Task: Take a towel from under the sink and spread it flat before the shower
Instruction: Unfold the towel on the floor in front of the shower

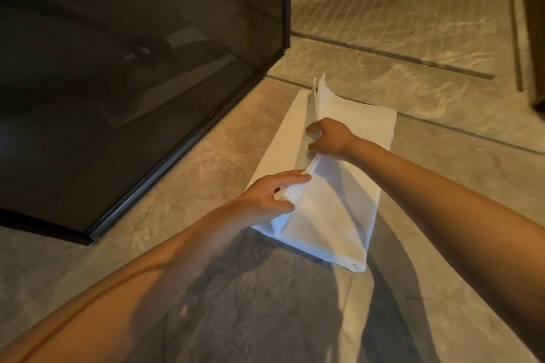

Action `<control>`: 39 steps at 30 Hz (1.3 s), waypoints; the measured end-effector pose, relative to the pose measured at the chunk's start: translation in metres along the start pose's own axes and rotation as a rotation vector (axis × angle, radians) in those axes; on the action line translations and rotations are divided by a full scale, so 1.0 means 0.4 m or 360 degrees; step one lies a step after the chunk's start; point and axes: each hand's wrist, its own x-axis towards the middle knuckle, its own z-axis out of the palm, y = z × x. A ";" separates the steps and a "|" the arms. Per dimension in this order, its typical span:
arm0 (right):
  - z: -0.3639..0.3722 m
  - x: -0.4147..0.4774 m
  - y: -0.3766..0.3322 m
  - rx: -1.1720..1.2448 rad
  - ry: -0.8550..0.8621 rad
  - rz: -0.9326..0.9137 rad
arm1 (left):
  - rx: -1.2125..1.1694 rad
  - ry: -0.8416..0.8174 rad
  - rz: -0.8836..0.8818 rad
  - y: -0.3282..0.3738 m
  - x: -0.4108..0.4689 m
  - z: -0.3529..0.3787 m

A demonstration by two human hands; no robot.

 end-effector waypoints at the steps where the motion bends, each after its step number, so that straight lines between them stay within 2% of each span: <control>1: -0.007 -0.005 0.012 0.0062 0.0031 -0.0016 | -0.0066 -0.0020 0.0014 0.006 0.000 0.003; 6: -0.054 -0.052 0.068 0.0356 0.0156 -0.0169 | -0.0492 0.0031 -0.0090 0.055 0.013 0.026; 10: -0.120 -0.109 0.123 0.0537 0.0094 -0.0289 | -0.0852 -0.0043 -0.0219 0.083 0.034 0.065; 18: -0.236 -0.237 0.272 0.0454 0.0139 -0.0298 | -0.1008 -0.0354 -0.0166 0.155 0.116 0.200; 26: -0.290 -0.409 0.494 0.0158 0.0272 -0.0013 | -0.1051 -0.0611 -0.0226 0.220 0.218 0.446; 31: -0.277 -0.474 0.621 0.0080 0.0189 0.0273 | -0.1072 -0.0723 -0.0394 0.221 0.274 0.607; 34: -0.229 -0.491 0.687 0.0045 0.0108 0.0466 | -0.0921 -0.0685 -0.0462 0.203 0.284 0.671; 39: -0.152 -0.490 0.731 0.0109 0.0131 0.0580 | -0.0768 -0.0692 -0.0534 0.171 0.288 0.713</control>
